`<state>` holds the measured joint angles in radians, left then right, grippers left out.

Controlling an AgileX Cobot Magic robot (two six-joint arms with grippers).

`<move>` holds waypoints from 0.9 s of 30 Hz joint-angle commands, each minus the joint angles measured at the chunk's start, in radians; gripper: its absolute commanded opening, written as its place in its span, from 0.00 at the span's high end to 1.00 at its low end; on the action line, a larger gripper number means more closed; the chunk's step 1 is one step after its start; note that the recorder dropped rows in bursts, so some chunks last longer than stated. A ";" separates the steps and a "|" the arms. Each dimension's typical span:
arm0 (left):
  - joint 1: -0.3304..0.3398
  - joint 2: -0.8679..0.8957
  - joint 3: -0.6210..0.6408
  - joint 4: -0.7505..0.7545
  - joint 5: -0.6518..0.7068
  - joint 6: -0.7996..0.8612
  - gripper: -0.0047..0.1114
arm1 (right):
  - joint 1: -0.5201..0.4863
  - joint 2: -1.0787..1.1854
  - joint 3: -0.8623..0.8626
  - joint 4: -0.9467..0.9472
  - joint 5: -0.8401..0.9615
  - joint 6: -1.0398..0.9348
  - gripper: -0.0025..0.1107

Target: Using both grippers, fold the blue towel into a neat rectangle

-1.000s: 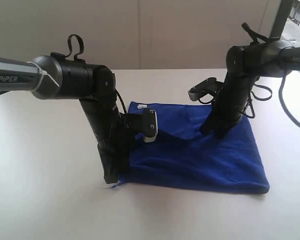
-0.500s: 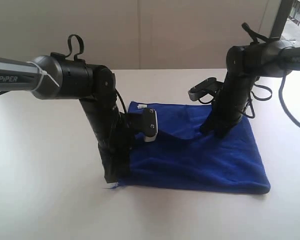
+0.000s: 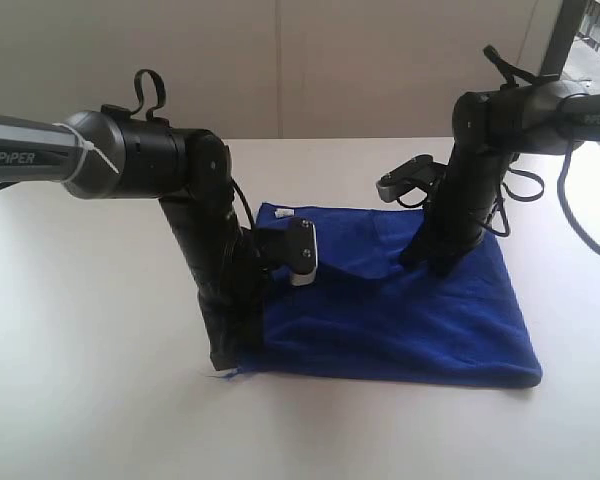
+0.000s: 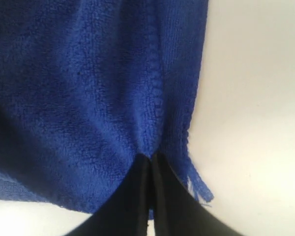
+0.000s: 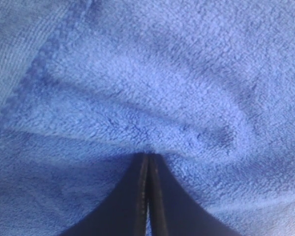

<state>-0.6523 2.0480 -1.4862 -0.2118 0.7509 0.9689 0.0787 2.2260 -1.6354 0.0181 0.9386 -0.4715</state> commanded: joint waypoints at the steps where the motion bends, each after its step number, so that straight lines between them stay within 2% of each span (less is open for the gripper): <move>1: 0.003 -0.014 0.008 -0.003 0.054 0.002 0.96 | 0.002 0.038 0.008 0.006 -0.027 0.003 0.98; 11: 0.003 -0.077 0.008 -0.003 0.054 0.016 0.96 | 0.002 0.038 0.008 0.006 -0.027 0.003 0.98; 27: 0.003 -0.082 0.008 0.018 0.140 0.023 0.96 | 0.002 0.038 0.008 0.006 -0.027 0.003 0.98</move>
<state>-0.6523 1.9797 -1.4862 -0.1965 0.8495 0.9873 0.0787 2.2260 -1.6354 0.0181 0.9386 -0.4715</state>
